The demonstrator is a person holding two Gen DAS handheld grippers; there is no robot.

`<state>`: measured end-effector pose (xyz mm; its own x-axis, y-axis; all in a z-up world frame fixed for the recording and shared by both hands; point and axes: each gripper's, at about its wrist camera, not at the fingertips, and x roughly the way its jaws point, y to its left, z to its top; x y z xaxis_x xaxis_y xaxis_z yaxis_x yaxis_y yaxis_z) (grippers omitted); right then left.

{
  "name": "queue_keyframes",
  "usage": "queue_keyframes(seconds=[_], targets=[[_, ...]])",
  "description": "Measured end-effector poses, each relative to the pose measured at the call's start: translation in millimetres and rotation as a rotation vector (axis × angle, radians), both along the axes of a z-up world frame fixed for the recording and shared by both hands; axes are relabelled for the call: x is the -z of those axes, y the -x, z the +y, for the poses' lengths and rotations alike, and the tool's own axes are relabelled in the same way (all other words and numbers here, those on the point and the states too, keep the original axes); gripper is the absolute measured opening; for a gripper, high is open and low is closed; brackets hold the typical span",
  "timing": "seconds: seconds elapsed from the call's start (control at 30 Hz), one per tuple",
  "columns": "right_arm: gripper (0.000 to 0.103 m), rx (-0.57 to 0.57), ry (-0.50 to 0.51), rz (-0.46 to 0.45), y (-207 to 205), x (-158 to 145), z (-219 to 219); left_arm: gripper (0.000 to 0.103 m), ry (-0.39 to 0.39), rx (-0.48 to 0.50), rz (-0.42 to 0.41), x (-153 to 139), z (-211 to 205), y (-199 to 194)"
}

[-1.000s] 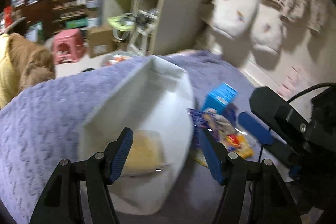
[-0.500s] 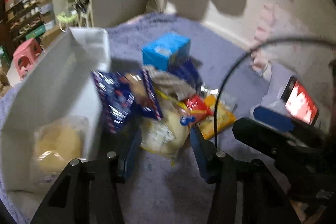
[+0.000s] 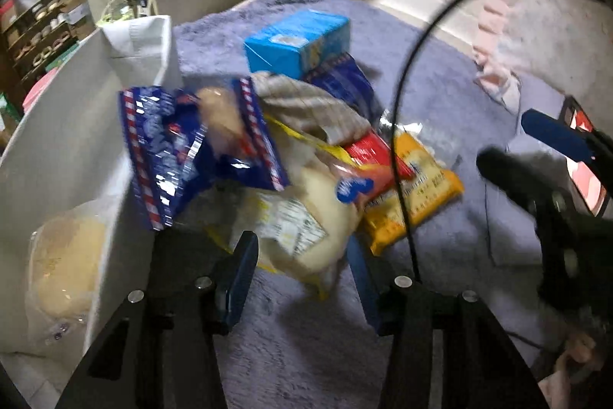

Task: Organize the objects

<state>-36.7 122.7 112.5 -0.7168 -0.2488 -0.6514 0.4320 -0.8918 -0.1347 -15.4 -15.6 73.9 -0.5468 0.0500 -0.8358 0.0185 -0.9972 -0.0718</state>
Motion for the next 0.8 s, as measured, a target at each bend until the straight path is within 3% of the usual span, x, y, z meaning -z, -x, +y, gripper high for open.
queue_keyframes(seconds=[0.13, 0.27, 0.37, 0.43, 0.53, 0.63, 0.7, 0.8], targets=[[0.066, 0.028, 0.101, 0.089, 7, 12, 11, 0.047, -0.039, -0.038, -0.002, 2, -9, 5], [0.063, 0.105, 0.026, 0.12, 22, 35, 10, 0.047, -0.049, -0.065, -0.028, 8, -11, 9], [0.063, 0.09, -0.048, 0.139, 23, 41, 2, 0.049, -0.048, -0.053, -0.046, 12, -9, 10], [0.06, 0.041, -0.048, 0.109, 21, 43, -4, 0.05, -0.016, -0.04, -0.053, 13, -4, 10], [0.053, -0.039, 0.045, 0.025, 21, 41, -6, 0.05, 0.024, -0.034, -0.048, 7, 1, 7], [0.053, -0.051, 0.123, 0.001, 23, 35, 3, 0.051, 0.048, -0.014, -0.01, -6, 2, 0], [0.053, -0.041, 0.146, -0.022, 27, 36, 7, 0.052, 0.073, -0.014, -0.049, -3, 1, 0], [0.053, -0.033, 0.199, -0.074, 33, 37, 13, 0.052, 0.035, -0.034, -0.133, 13, -8, 0]])
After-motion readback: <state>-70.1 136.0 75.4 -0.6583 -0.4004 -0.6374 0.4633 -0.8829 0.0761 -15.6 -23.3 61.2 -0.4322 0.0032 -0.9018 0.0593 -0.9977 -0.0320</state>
